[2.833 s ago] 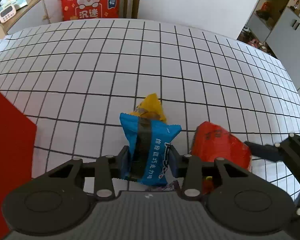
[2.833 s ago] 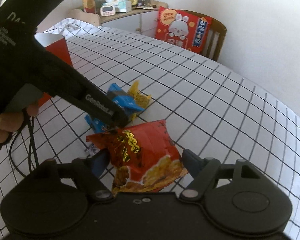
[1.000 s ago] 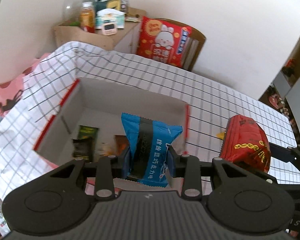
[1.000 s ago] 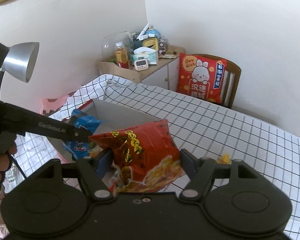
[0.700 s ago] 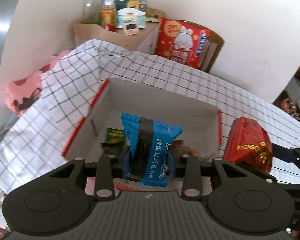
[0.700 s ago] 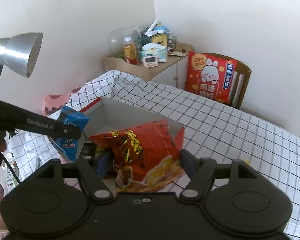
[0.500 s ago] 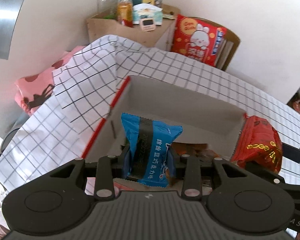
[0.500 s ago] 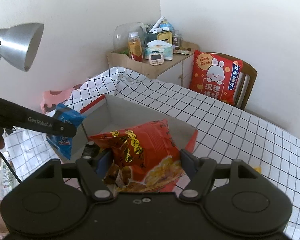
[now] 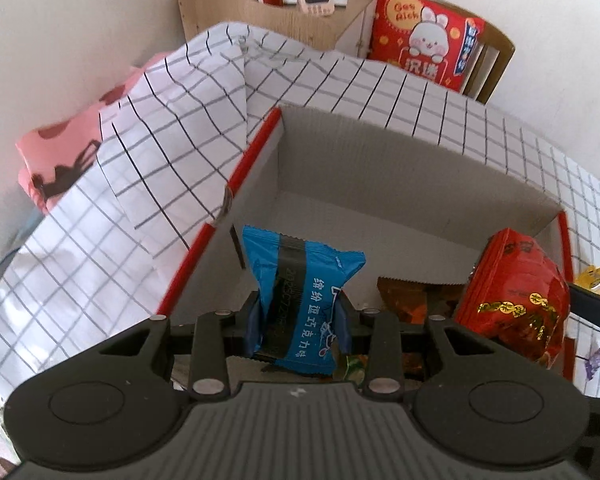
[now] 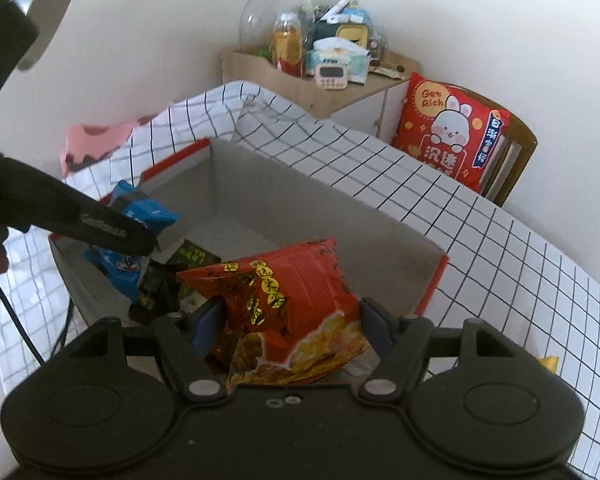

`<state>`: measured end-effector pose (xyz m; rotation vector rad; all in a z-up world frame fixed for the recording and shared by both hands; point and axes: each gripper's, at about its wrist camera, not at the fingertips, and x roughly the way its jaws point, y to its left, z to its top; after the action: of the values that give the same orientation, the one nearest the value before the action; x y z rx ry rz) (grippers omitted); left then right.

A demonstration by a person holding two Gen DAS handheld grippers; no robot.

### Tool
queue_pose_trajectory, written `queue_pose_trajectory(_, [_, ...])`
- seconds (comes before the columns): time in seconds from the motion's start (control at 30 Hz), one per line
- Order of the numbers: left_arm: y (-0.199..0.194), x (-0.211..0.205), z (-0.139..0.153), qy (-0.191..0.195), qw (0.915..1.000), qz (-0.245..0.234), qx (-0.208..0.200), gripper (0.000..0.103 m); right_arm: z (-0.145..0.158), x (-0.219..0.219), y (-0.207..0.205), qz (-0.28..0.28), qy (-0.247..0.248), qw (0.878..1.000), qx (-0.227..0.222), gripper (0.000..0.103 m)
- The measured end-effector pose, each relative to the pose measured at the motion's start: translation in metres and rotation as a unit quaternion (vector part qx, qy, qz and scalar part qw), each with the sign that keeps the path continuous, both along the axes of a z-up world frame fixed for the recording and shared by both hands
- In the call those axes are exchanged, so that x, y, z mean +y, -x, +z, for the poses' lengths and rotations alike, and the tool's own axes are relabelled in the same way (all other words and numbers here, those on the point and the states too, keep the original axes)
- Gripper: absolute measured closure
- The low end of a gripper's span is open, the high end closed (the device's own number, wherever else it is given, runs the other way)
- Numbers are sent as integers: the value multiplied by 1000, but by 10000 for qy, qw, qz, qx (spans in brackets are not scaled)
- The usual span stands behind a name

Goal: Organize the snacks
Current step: 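Lower into the box and open both tools to release packet and bag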

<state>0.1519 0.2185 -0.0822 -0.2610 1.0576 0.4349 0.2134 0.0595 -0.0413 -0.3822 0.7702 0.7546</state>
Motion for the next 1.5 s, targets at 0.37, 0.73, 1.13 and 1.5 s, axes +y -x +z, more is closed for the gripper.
queue_pose_trajectory(0.37, [-5,-16,-28,-22,9995,-206,217,66,-12,4,1,94,130,9999,43,31])
queue_pose_trajectory(0.73, [-3,-14,-26,9,9998,-154,125,48,-9,1,-2,23,76,9999,87,29])
queue_pose_trajectory(1.13, [16,-21,-4,-49,9994,-229,-255,45,13,-17,5,-1,-350,9992,188,20])
queue_pose_trajectory(1.5, [41,-38,30,-197,9960,-245,-832,37,39,-53,21,38,-842,9964,122,11])
